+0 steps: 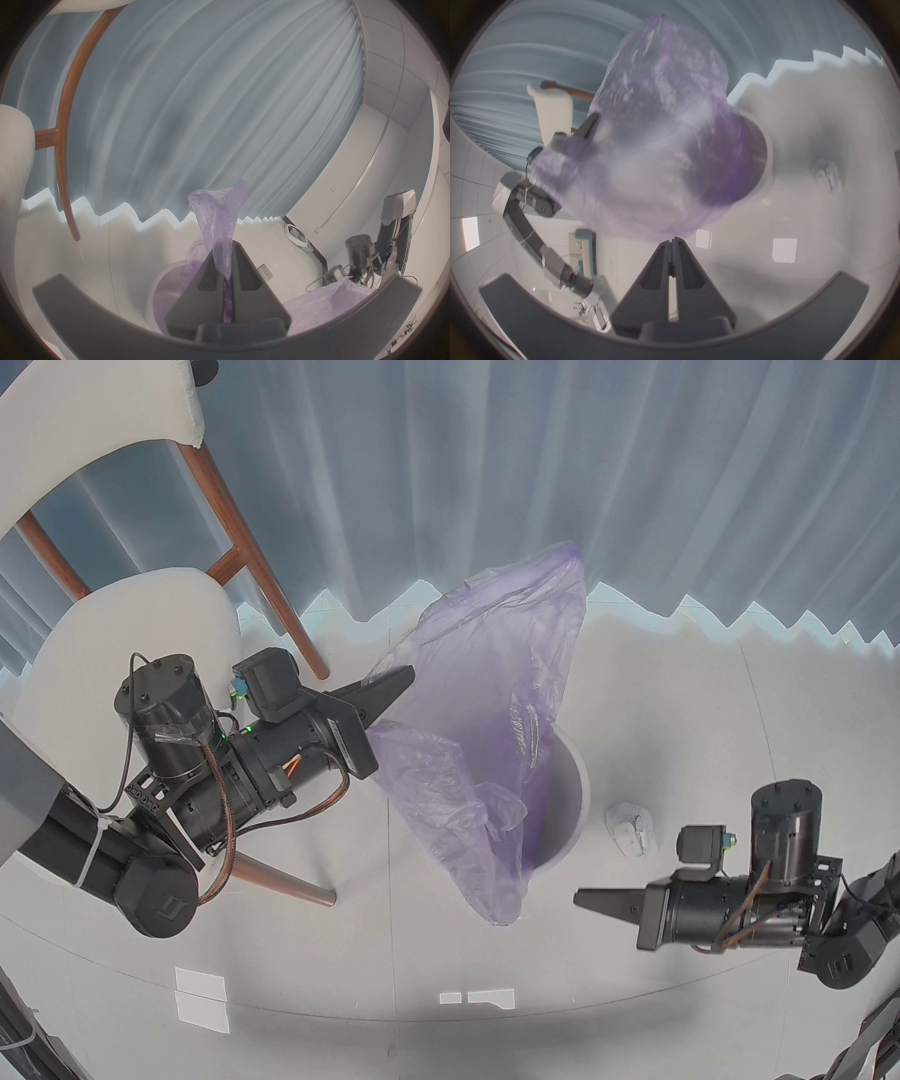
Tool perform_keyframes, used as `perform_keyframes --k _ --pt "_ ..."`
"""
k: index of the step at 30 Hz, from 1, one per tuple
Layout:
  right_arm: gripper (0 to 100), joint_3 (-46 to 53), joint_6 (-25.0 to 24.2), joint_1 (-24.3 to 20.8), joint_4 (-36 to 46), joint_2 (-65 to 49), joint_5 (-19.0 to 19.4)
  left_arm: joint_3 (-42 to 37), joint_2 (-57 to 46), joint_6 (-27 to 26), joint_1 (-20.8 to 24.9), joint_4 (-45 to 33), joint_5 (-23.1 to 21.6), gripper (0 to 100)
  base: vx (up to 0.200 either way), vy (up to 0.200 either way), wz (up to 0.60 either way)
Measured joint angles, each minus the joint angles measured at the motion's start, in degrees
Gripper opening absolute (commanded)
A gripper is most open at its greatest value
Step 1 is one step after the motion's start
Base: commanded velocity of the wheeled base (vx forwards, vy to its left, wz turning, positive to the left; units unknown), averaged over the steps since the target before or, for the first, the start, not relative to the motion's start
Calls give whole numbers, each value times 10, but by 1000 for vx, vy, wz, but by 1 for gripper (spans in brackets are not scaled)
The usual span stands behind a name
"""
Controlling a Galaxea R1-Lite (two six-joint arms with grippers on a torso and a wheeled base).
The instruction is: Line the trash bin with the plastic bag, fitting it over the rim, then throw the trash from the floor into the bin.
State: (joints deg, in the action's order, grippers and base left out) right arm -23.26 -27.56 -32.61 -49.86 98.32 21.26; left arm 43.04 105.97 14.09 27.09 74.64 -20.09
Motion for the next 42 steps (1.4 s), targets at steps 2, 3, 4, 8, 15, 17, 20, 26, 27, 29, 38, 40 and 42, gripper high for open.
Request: perform_keyframes --k 2,3,4,8,15,17,20,26,27,29,38,40,42 --pt "0 20 -1 -22 12 -16 0 0 0 0 1 0 0 0 0 0 0" --pt "0 26 -1 -31 13 -20 0 -1 0 0 1 0 1 0 0 0 0" --pt "0 34 -1 -45 15 -25 0 -1 0 0 1 0 1 0 0 0 0" --pt "0 53 -13 -89 17 -32 0 -2 0 0 1 0 1 0 0 0 0" --pt "0 59 -52 -151 -10 -2 0 -2 1 0 0 0 1 0 0 0 0" --pt "0 58 -54 -159 -37 16 -1 -2 1 0 1 0 1 0 0 0 0" --pt "0 55 -58 -167 -93 53 -2 -1 1 0 1 0 1 0 0 0 0" --pt "0 21 -98 -165 -209 144 -3 -2 1 0 3 0 1 0 0 0 0" --pt "0 7 -102 -158 -217 157 -3 -2 1 0 3 0 1 0 0 0 0" --pt "0 -24 -108 -142 -221 177 -4 -2 1 0 3 0 1 0 0 0 0" --pt "0 -182 -120 -42 -209 240 -4 -3 5 -2 7 0 1 0 0 0 0" --pt "0 -215 -121 -32 -205 254 -4 -4 6 -2 9 0 1 0 0 0 0" --pt "0 -254 -121 -25 -195 270 -3 -5 7 -2 9 0 1 0 0 0 0"
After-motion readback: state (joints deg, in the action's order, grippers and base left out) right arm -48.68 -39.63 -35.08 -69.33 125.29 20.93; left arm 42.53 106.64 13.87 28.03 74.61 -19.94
